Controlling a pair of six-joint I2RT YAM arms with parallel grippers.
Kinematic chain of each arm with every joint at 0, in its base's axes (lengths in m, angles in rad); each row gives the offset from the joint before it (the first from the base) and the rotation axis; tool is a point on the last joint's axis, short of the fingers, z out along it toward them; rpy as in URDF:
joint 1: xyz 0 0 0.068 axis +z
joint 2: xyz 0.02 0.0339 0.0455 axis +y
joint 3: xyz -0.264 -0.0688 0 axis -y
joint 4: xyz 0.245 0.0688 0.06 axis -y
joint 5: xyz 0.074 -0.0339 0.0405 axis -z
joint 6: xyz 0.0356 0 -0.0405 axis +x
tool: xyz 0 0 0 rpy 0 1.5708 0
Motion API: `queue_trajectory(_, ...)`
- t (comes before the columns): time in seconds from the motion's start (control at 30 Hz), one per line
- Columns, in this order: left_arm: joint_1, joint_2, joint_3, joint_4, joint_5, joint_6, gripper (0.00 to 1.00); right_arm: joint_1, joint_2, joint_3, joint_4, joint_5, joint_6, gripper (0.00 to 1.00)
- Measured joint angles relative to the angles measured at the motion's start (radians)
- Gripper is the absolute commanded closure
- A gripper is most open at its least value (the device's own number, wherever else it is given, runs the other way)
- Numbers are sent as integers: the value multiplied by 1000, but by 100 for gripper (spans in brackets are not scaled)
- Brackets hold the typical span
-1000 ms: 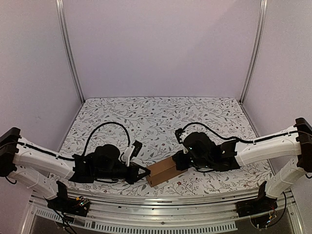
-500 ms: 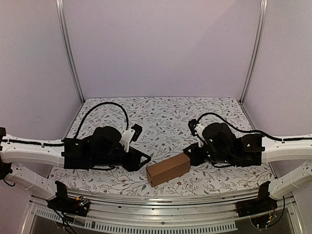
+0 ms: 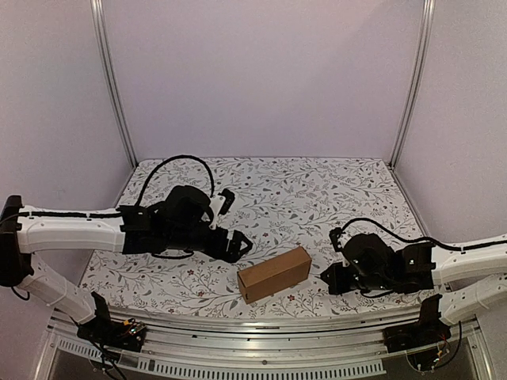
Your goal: Fold the paper box
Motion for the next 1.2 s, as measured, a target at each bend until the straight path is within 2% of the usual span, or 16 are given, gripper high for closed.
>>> queue_trajectory(0.1,14,52,0,12,36,-12,2,0,26,-44,61,-16,69,100)
queue_trajectory(0.27,24,129,1,43,110,-35,15,0,141,-70,217,-38,171,100)
queue_trajectory(0.5,27,214,32,76,202,-56,61,0,305,-80,411,-47,269,100)
queue_trajectory(0.7,32,249,63,95,226,-64,84,0,450,-47,531,-63,303,100)
queue_trajectory(0.93,37,295,90,99,239,-66,96,0,577,-7,681,-76,330,100)
queue_trajectory(1.2,39,315,102,101,277,-77,100,-4,727,88,823,-89,364,100)
